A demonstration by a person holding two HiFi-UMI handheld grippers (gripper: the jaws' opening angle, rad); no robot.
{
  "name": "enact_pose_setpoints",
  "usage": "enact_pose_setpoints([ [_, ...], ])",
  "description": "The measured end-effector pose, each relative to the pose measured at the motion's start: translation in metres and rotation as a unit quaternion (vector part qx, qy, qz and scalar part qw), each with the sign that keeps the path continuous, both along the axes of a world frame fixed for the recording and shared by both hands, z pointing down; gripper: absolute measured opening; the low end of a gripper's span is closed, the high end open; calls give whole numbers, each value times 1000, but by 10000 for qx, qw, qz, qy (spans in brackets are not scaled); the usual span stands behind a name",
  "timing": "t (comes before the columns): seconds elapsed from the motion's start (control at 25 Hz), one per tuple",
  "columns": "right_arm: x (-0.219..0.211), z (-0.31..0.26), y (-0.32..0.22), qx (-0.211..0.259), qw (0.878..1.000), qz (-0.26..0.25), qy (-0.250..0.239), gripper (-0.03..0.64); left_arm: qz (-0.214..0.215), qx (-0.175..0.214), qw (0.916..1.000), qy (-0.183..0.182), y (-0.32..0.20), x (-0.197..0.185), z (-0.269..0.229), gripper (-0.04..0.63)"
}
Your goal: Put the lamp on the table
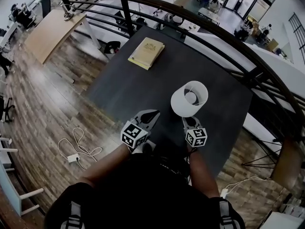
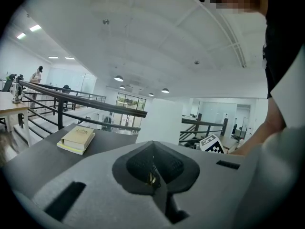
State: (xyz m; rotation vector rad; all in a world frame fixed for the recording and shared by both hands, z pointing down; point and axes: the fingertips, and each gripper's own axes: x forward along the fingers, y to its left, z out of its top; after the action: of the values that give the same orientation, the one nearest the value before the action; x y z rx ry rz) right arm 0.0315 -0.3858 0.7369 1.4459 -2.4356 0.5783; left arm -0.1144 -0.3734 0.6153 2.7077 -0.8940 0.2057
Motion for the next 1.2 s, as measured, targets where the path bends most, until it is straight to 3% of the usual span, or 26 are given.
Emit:
enact_pose_setpoints([
  [0.36, -26, -48, 67, 271, 9994, -204, -46, 15, 81, 158, 9995, 256, 50, -1, -23, 9],
  [0.76, -32, -119, 106, 795, 9955, -492, -162, 15, 86, 413, 9981, 449, 83, 31, -53, 9],
  [1.2, 19, -140, 183, 842, 9915, -933, -344, 15, -180, 380, 9976, 547, 155, 113, -60, 9],
])
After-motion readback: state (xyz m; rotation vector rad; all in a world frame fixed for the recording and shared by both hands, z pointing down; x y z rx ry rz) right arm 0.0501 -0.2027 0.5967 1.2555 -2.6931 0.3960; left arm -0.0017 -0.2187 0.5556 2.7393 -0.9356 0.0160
